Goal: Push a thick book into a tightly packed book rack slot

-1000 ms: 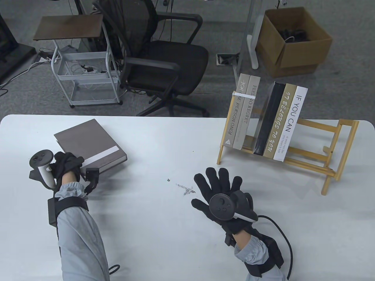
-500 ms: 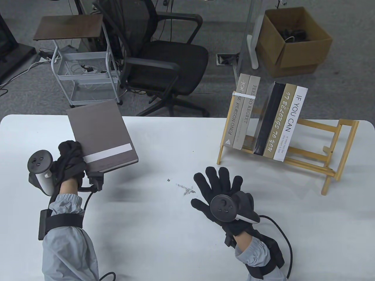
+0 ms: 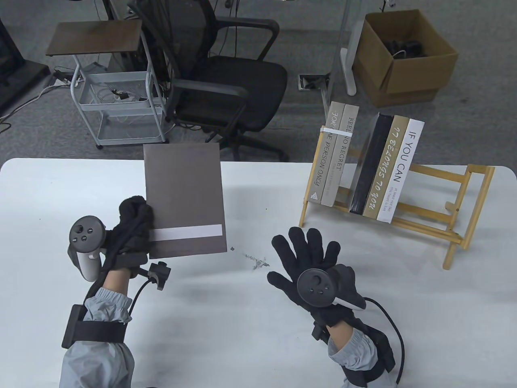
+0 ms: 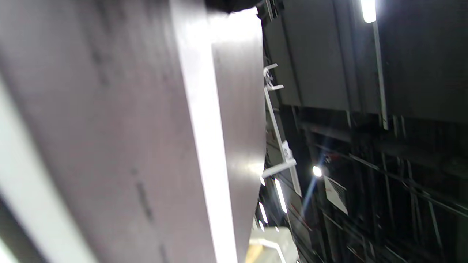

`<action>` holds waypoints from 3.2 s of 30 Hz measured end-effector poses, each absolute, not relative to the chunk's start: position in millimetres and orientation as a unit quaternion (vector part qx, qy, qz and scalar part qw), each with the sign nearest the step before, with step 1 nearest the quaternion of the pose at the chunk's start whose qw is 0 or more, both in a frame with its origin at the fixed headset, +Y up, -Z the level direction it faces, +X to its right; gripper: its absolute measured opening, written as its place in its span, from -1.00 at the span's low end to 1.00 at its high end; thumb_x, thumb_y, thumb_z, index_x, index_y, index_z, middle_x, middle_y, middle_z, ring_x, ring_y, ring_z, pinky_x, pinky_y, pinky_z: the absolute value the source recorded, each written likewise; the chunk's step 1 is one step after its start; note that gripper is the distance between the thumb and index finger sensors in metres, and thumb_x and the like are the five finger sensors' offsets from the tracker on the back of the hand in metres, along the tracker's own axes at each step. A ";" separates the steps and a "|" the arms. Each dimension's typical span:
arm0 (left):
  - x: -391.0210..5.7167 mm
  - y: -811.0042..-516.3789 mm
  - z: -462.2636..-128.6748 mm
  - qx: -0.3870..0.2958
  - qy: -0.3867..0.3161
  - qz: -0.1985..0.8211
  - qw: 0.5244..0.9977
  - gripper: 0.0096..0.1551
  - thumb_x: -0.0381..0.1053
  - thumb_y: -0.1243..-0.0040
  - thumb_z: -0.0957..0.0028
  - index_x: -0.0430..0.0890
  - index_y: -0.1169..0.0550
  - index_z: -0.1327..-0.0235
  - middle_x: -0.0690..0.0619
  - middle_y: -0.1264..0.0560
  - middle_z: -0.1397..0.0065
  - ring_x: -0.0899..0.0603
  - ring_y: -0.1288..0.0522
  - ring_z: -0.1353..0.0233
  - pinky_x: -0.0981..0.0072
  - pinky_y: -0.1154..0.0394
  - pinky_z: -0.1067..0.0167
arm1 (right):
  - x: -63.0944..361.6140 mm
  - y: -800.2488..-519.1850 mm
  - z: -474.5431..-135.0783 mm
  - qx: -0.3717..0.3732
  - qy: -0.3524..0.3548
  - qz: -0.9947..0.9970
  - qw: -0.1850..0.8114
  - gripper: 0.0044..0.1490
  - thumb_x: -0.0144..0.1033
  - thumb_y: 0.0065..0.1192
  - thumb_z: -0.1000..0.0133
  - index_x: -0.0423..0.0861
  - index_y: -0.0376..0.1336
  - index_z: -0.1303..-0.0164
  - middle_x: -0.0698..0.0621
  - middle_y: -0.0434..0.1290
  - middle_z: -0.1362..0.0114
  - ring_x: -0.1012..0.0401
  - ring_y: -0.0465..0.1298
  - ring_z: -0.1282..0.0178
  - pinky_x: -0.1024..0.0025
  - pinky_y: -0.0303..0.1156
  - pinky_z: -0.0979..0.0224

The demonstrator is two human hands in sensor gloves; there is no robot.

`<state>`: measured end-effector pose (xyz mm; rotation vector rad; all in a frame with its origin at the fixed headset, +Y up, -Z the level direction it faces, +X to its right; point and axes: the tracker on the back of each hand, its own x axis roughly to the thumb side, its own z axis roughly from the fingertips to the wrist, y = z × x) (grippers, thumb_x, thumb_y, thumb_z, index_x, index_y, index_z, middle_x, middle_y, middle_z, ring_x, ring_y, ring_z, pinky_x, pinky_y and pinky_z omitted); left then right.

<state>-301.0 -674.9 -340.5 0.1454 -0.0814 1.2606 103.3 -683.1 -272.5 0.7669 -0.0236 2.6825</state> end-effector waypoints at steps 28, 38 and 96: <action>-193.7 -712.2 -293.4 -0.058 -0.247 0.579 0.774 -0.46 -0.12 0.11 -0.47 -0.30 -0.08 -0.56 -0.49 -0.25 -0.57 -0.45 -0.46 -0.43 -0.20 -0.56 -0.35 | 150.9 -652.0 -267.9 0.207 -0.099 0.937 0.265 0.04 0.11 -0.20 -0.43 -0.20 -0.44 -0.84 -0.50 -0.47 -0.78 -0.60 -0.36 -0.59 -0.67 -0.41 -0.33; -182.9 -706.8 -285.2 -0.060 -0.285 0.582 0.759 -0.47 -0.12 0.11 -0.46 -0.28 -0.08 -0.56 -0.48 -0.25 -0.58 -0.44 -0.46 -0.44 -0.20 -0.56 -0.36 | 178.9 -662.6 -278.8 0.201 -0.056 0.884 0.418 0.00 0.00 -0.05 -0.44 -0.28 -0.29 -0.85 -0.64 -0.17 -0.73 -0.47 0.26 -0.46 -0.39 0.18 -0.44; -186.7 -693.9 -255.7 0.009 -0.133 0.117 0.984 -0.19 0.34 0.21 -0.50 -0.10 -0.11 -0.84 -0.39 -0.01 -0.85 -0.67 0.06 -0.69 -0.73 0.09 -0.43 | 112.6 -447.3 -291.6 -0.033 -0.476 0.868 -0.136 -0.29 -0.13 0.07 -0.40 -0.41 0.25 -0.54 -0.46 0.38 -0.38 0.01 0.59 0.11 0.28 0.52 -0.01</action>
